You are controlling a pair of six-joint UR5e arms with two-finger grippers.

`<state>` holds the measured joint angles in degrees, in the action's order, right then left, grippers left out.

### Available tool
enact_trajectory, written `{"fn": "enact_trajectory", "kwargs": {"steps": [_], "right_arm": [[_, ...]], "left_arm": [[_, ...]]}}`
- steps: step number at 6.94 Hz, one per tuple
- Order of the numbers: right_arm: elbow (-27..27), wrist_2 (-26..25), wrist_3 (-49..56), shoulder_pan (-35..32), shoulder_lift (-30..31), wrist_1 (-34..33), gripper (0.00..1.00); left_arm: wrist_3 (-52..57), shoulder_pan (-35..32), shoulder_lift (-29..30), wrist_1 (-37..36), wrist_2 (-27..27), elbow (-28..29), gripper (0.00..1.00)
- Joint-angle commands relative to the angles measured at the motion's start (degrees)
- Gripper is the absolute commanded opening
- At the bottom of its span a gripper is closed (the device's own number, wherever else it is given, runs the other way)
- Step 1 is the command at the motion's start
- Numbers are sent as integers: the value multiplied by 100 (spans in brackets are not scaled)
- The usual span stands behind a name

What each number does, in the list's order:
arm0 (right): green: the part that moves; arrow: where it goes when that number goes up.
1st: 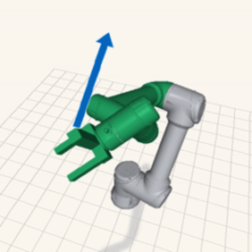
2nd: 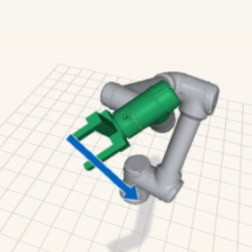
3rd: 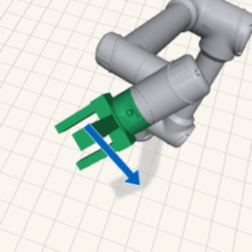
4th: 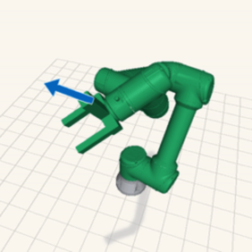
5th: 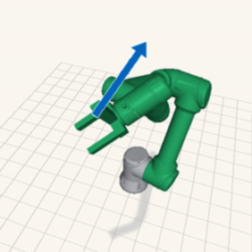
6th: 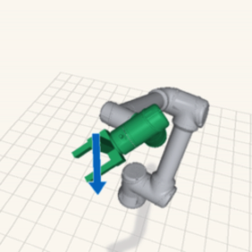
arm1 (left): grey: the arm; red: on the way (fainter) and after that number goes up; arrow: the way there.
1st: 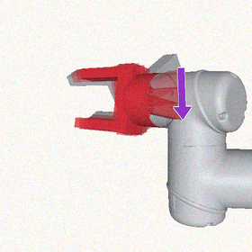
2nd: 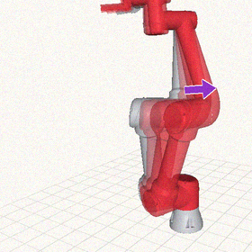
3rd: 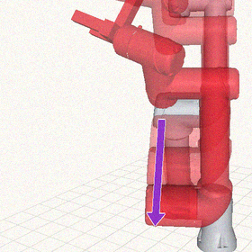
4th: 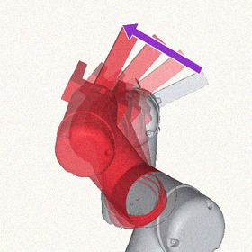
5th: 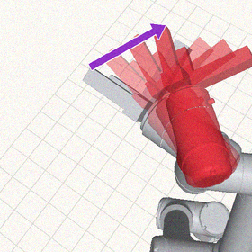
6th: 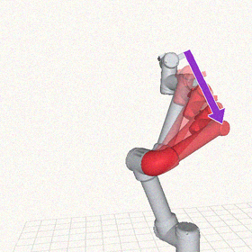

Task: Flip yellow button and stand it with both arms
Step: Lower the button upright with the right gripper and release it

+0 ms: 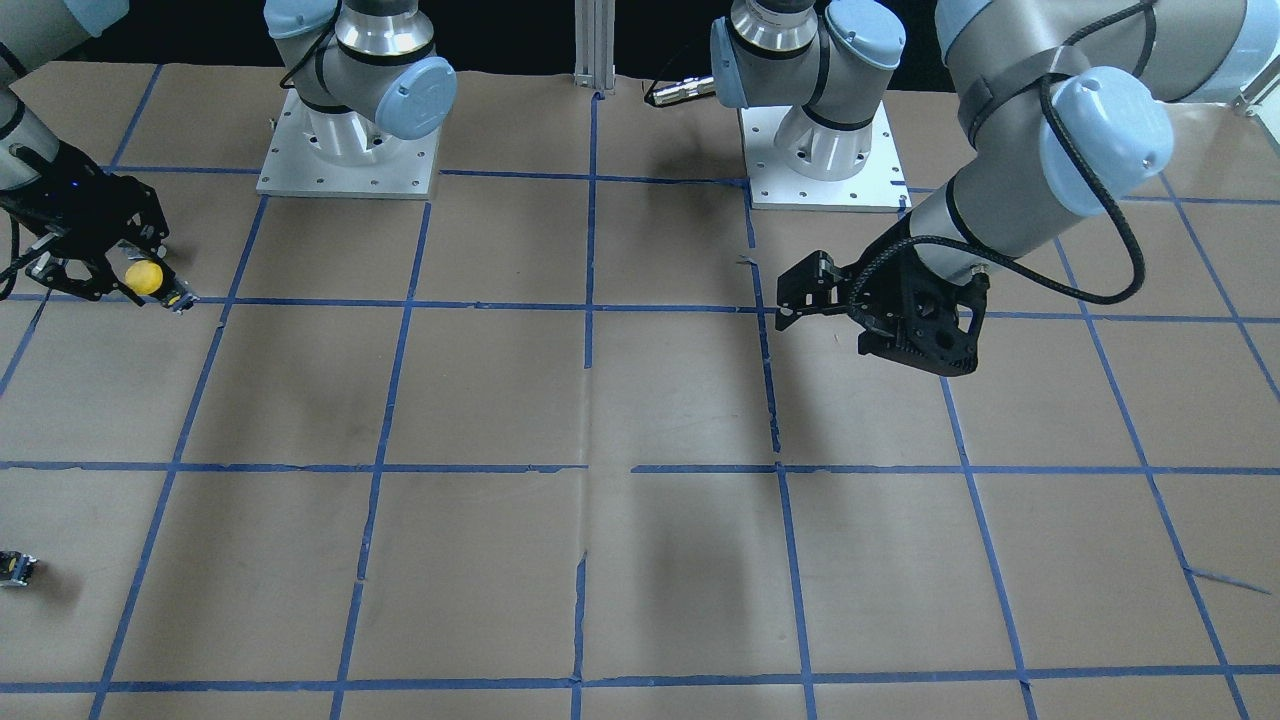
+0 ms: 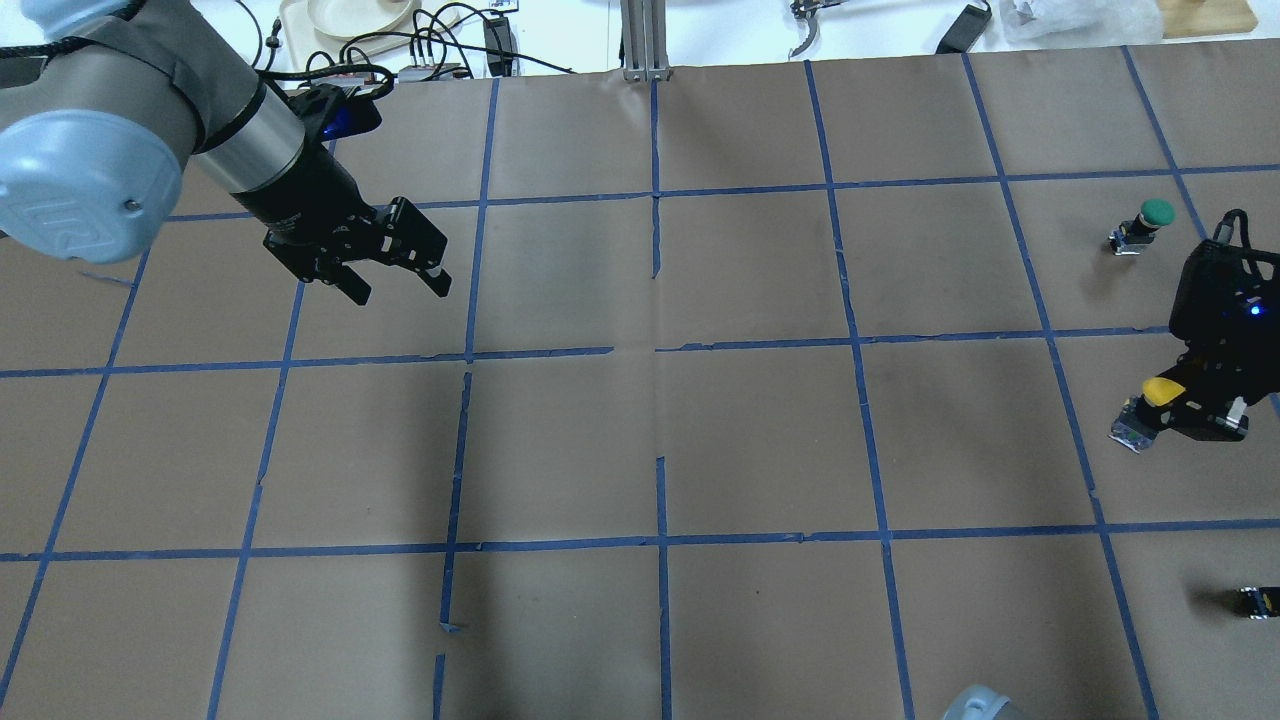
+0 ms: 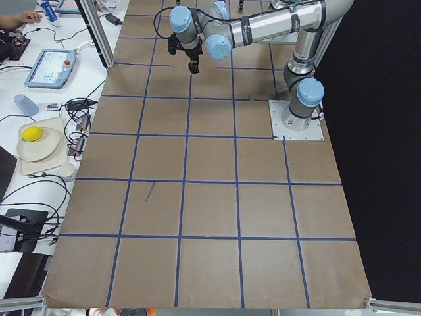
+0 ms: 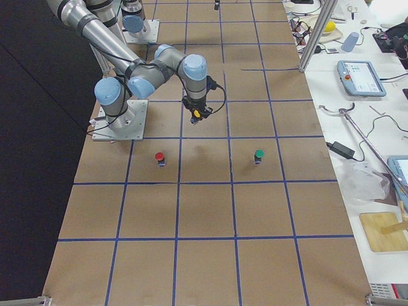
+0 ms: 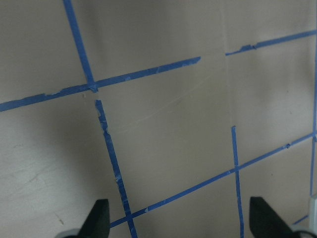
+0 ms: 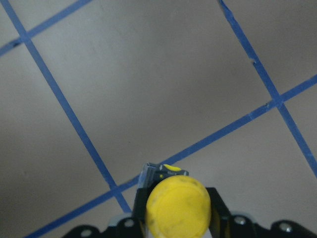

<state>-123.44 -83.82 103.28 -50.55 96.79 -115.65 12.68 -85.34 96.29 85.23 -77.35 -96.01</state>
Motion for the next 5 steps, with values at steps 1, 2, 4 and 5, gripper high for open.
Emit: {"fn": "enact_trajectory", "kwargs": {"steps": [1, 2, 4, 5], "right_arm": [[-242, 102, 1740, 309, -353, -1227, 18], [-233, 138, 2618, 309, -493, -1701, 19], [-207, 384, 4183, 518, -932, -1907, 18], [-207, 802, 5001, 789, -1012, -1882, 18]], "left_arm": [[-606, -482, -231, -392, -649, 99, 100], [-774, -484, -355, -402, -650, 222, 100], [-732, -379, -741, -367, -1121, 302, 100], [-749, -378, -812, -289, -1133, 189, 100]]}}
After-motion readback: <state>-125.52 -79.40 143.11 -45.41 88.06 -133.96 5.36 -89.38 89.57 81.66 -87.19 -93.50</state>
